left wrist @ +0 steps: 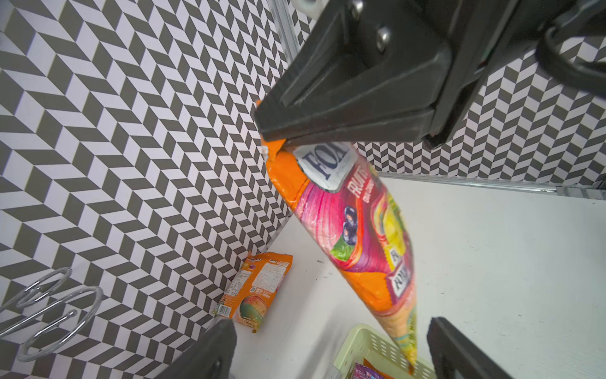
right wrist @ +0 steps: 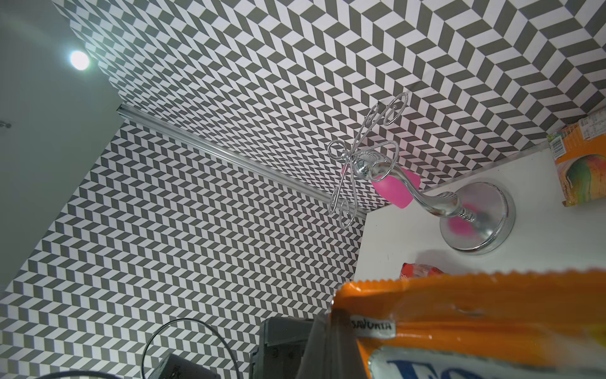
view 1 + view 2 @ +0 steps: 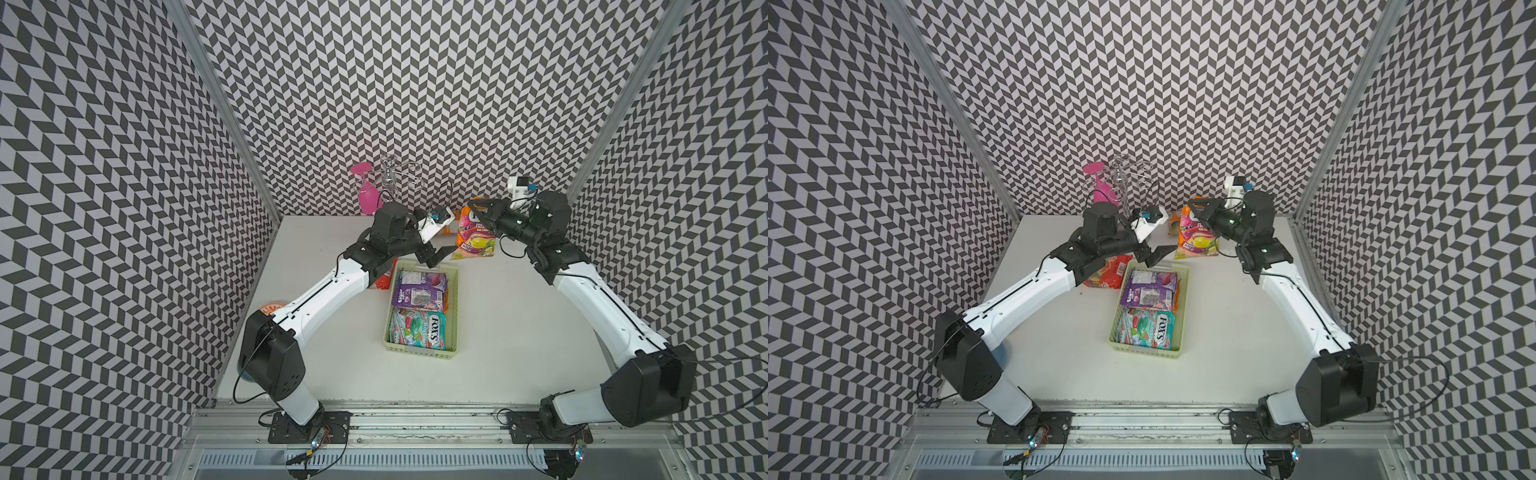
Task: Put the candies in the basket
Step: Pick up the candy at the center of the board.
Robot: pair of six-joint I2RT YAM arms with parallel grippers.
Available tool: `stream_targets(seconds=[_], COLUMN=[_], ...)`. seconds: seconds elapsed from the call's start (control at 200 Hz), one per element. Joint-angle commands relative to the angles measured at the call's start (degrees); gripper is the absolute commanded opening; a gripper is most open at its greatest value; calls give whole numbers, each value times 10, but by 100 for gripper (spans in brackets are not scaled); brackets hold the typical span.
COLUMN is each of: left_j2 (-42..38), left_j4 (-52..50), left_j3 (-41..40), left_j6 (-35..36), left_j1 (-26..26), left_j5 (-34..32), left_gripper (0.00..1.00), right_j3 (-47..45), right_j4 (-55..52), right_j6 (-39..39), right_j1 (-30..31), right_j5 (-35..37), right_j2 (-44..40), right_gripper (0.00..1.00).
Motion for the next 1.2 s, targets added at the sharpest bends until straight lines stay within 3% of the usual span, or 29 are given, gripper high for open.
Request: stream_targets(seconds=[0.0, 0.185, 0.375, 0.571, 0.771, 0.816, 0.896, 0.986, 1.051, 1.111, 1.197], left_j2=[7, 29, 43, 52, 58, 61, 68, 75, 80, 83, 86], left_j4=[23, 30, 33, 34, 32, 33, 34, 35, 36, 34, 32], left_j3=[27, 42, 51, 64, 75, 76, 83, 90, 95, 100, 106], left_j6=[-20, -18, -18, -29, -35, -36, -36, -40, -42, -45, -50], left_j1=[-5, -5, -4, -4, -3, -4, -4, -4, -3, -5, -5], left_j5=[7, 7, 2, 5, 15, 16, 15, 10, 13, 19, 31], left_gripper=[94, 87, 71, 66, 35, 32, 35, 59, 59, 51, 28], right_j3=[24, 23, 25, 19, 16, 17, 20, 19, 20, 20, 19], right_j4=[41, 41, 38, 38, 35, 33, 29, 24, 22, 20, 18], right_j6=[0, 0, -2, -1, -2, -4, -7, -8, -9, -10, -11], right_j1=[10, 18, 22, 23, 23, 23, 24, 24, 24, 24, 24], right_j5=[10, 13, 11, 12, 13, 11, 10, 11, 9, 9, 10], right_j2=[-31, -41, -43, -48, -56, -57, -59, -63, -64, -67, -69], right_gripper=[0, 0, 0, 0, 0, 0, 0, 0, 0, 0, 0])
